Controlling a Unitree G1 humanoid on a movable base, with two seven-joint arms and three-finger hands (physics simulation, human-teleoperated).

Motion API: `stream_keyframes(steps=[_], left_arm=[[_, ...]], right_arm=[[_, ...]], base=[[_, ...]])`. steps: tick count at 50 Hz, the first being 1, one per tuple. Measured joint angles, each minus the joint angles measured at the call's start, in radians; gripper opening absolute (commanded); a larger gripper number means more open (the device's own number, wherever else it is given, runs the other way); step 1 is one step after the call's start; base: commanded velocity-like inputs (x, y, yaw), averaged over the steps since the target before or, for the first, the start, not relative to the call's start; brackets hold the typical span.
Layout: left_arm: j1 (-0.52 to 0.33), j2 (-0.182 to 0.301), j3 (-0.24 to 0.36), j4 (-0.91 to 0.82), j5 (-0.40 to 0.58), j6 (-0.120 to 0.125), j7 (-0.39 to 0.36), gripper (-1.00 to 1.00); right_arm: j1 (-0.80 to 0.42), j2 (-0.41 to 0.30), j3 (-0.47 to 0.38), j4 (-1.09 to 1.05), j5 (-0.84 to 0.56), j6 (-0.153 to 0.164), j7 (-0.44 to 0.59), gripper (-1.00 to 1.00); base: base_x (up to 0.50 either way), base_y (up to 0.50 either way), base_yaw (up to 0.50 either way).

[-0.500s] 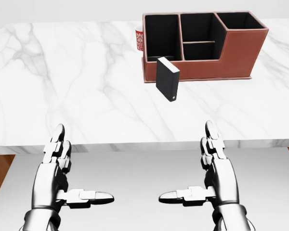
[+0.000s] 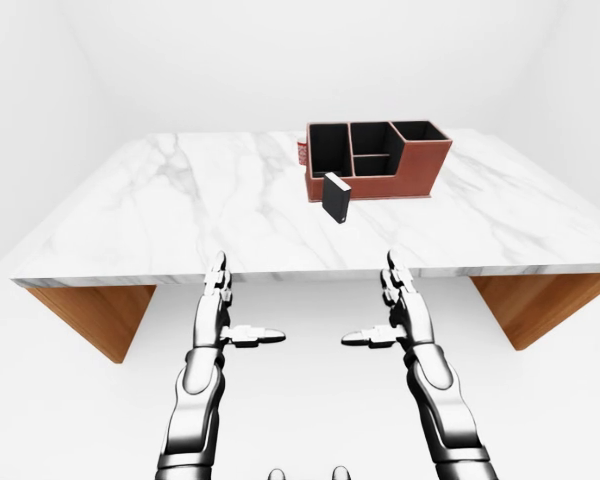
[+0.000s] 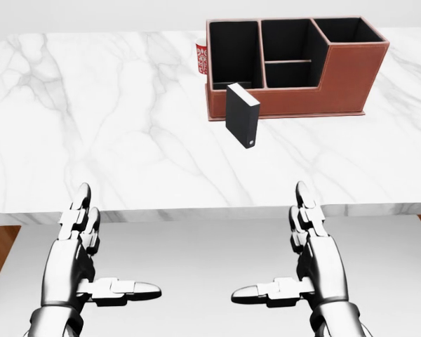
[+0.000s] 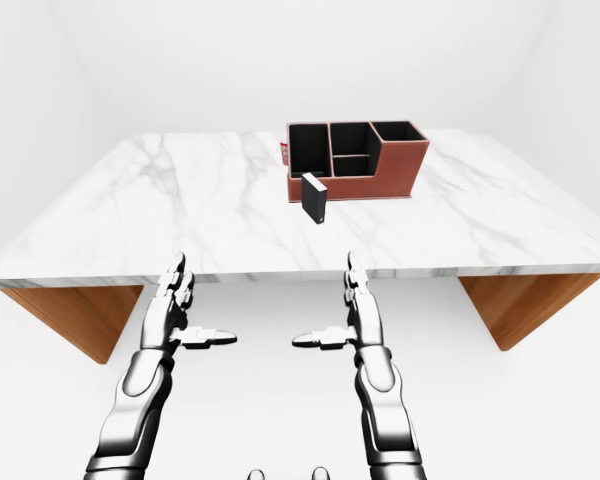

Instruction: Pick up the book and place it in the right compartment of the caddy.

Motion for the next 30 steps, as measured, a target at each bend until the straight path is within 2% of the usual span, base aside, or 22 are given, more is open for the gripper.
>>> stream_keyframes(steps=[30], left_arm=[[-0.005,-0.001,-0.002,0.017,0.002,0.002,-0.009,1.00]], right_arm=[[0.002,-0.001,0.007,0.011,-0.007,0.009,0.008,1.00]], base=[[0.00,-0.47,0.00]])
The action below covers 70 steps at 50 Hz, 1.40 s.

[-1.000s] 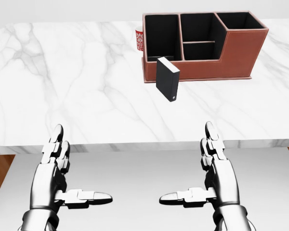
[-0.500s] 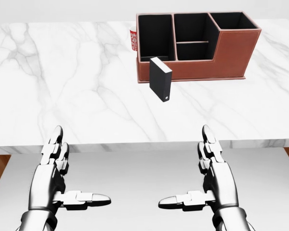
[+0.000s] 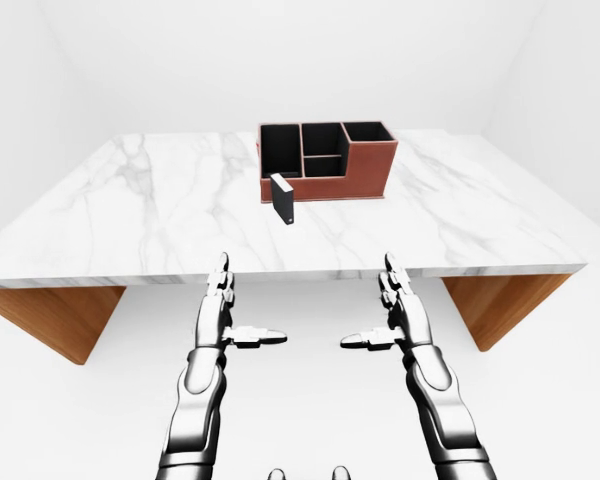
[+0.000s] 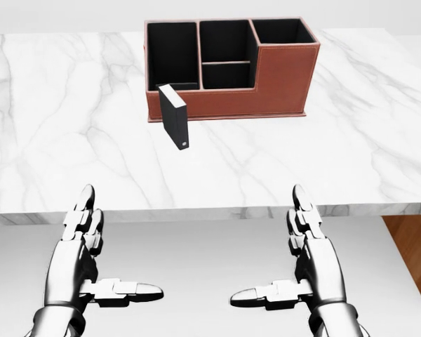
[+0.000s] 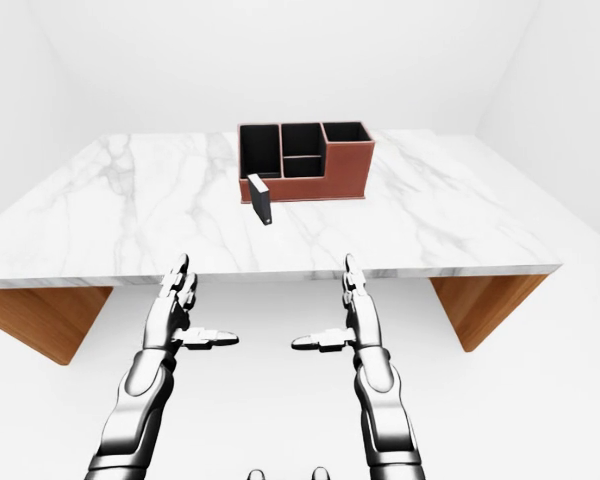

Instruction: Pick up the book and place it in the right compartment of the caddy.

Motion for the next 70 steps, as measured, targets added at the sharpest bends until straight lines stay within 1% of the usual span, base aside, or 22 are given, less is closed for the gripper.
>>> stream_keyframes(steps=[19,46,70], left_arm=[[0.003,-0.001,-0.003,-0.001,0.002,0.002,-0.002,1.00],[0.000,-0.001,-0.006,0.008,0.008,0.004,-0.002,1.00],[-0.004,-0.001,-0.007,0.016,0.012,0.003,-0.003,1.00]], right_arm=[[0.009,0.000,0.007,-0.005,-0.013,-0.018,0.006,1.00],[0.010,0.001,0.013,0.009,-0.034,-0.038,0.007,1.00],[0.009,0.001,0.015,0.012,-0.041,-0.038,0.008,1.00]], base=[[0.02,-0.01,0.00],[0.34,0.00,0.00],[0.35,0.00,0.00]])
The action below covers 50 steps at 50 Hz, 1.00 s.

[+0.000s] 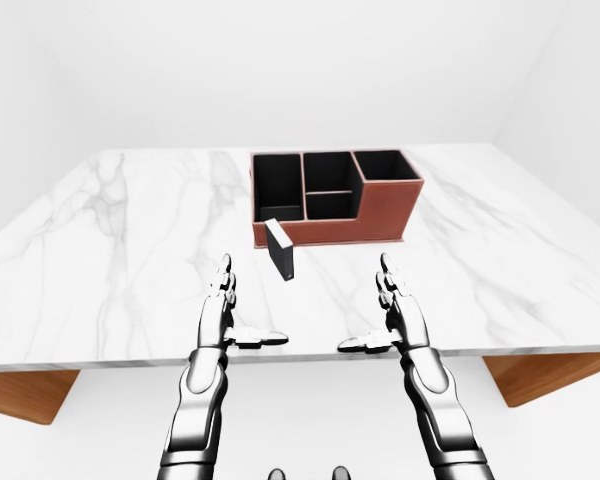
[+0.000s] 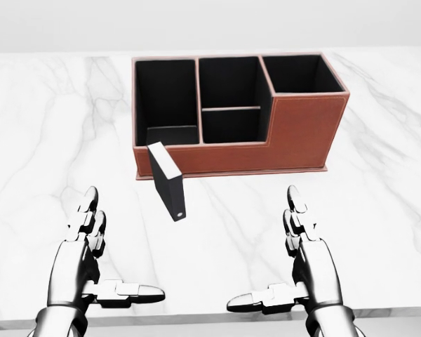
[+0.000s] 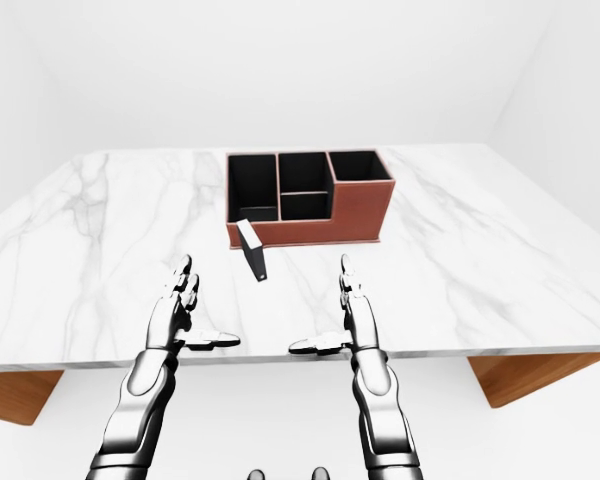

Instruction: Pick up the book and place it in the right compartment of the caddy.

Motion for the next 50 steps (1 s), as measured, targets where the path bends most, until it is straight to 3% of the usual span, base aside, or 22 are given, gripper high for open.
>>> stream_keyframes(steps=[14,29,35,50], left_arm=[[0.007,0.000,0.006,-0.033,-0.003,-0.009,0.007,1.00],[0.042,0.000,0.016,-0.192,0.015,-0.080,0.026,1.00],[0.047,-0.001,0.014,-0.214,0.026,-0.096,0.028,1.00],[0.048,-0.002,0.011,-0.215,0.041,-0.097,0.033,1.00]], right_arm=[[0.009,0.002,0.001,-0.028,0.006,-0.018,0.001,1.00],[0.047,0.007,0.017,-0.149,0.040,-0.070,0.013,1.00],[0.053,0.007,0.022,-0.163,0.044,-0.074,0.017,1.00],[0.060,0.008,0.030,-0.166,0.044,-0.074,0.022,1.00]], base=[[0.33,0.00,0.00],[0.29,0.00,0.00],[0.23,0.00,0.00],[0.21,0.00,0.00]])
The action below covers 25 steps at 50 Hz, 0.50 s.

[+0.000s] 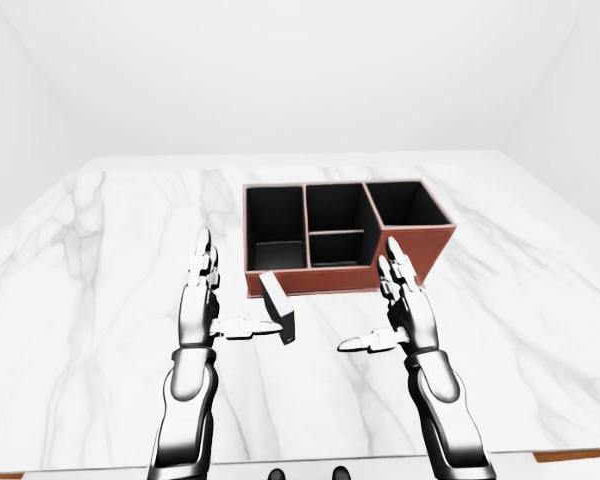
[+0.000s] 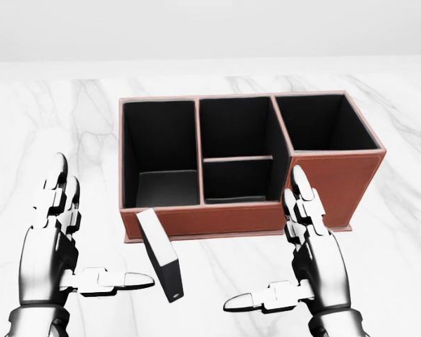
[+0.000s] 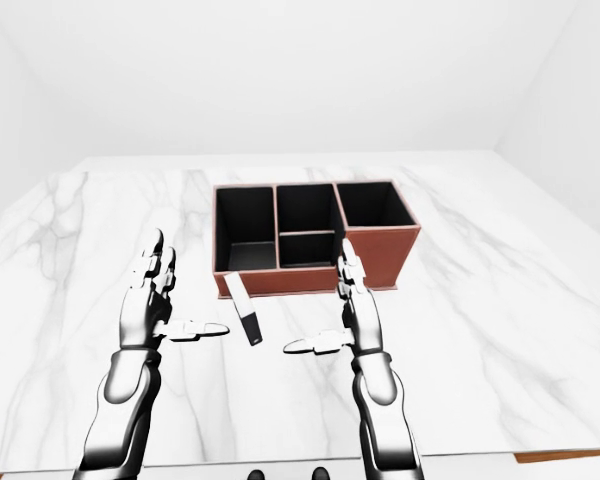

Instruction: Pick up the book and place it in the right compartment of the caddy.

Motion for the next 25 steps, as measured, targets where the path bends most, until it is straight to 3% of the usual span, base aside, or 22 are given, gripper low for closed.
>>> stream_keyframes(steps=[25], left_arm=[[-0.004,0.000,-0.002,0.011,0.006,0.000,0.006,1.00]], right_arm=[[0.005,0.000,0.006,0.004,-0.009,0.000,-0.001,1.00]], base=[[0.13,0.00,0.00]])
